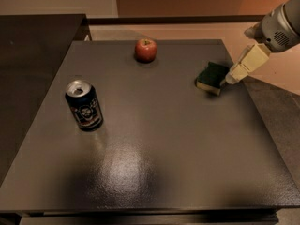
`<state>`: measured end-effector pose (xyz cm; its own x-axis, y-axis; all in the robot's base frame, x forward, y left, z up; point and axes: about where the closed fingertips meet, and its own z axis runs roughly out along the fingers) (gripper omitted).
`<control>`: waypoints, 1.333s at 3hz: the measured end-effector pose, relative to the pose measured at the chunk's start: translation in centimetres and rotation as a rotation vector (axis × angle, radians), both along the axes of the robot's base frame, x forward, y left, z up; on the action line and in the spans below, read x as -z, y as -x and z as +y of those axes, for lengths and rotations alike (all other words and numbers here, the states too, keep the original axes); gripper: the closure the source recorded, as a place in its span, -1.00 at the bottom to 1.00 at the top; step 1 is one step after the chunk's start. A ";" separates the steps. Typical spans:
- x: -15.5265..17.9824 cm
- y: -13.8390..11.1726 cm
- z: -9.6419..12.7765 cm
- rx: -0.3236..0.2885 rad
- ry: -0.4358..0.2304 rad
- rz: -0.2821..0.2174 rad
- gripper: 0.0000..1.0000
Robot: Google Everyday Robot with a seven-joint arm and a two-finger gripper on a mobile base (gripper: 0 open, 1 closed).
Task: Move sponge near pepsi can
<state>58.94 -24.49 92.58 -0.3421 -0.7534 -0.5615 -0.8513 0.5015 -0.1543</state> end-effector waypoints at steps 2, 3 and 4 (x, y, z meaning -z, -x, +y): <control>3.9 -2.4 0.1 0.012 -0.040 0.060 -1.00; 5.7 -2.8 0.5 0.000 -0.036 0.083 -1.00; 7.3 -3.0 1.0 -0.011 -0.030 0.103 -1.00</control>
Offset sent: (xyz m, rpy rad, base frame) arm 0.0343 -0.0019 -0.0569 0.0506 0.0865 -0.0209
